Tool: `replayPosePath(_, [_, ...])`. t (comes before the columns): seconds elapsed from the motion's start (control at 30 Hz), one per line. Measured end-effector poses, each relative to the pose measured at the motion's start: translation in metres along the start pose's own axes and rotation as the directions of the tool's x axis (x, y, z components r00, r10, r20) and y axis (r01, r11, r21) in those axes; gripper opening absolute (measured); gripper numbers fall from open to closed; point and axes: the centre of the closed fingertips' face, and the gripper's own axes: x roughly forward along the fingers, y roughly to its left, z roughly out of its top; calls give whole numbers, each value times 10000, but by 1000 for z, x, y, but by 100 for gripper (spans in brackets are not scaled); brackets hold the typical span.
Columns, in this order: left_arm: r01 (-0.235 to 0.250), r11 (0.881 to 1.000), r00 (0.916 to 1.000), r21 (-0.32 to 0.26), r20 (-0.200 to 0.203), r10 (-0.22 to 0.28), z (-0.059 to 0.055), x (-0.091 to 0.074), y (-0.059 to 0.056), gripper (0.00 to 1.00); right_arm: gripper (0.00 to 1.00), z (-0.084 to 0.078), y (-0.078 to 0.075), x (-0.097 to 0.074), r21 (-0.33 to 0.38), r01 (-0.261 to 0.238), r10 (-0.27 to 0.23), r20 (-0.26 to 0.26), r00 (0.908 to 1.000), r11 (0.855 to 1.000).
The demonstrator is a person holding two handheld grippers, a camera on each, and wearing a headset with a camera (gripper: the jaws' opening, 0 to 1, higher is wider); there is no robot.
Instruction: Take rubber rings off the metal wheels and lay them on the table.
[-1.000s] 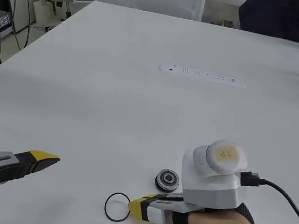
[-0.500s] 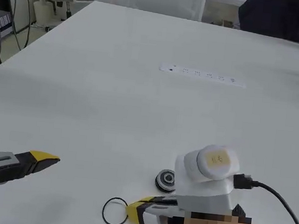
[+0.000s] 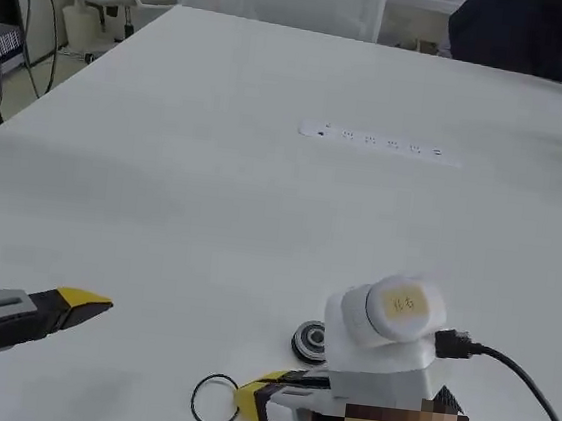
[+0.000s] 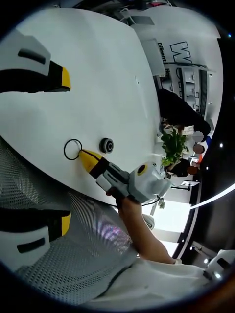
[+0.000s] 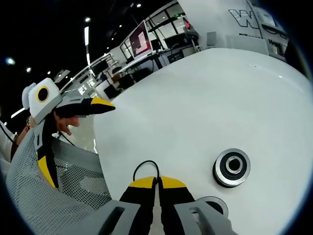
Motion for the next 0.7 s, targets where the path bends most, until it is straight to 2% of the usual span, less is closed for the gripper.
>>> replayPosePath(0.37, [55,10000,9999,40,-125,-55,-2,1,-2,99,2,2,3,2,-189,-46,48,122,9999,9998])
replayPosePath(0.53, [30,10000,10000,-7,-95,-30,-2,0,-1,99,8,4,3,2,-283,-44,49,178,9998,9996])
replayPosePath(0.7, [41,10000,9999,-60,-105,-41,-4,1,-1,99,9,8,5,0,-308,-78,87,286,9996,9995])
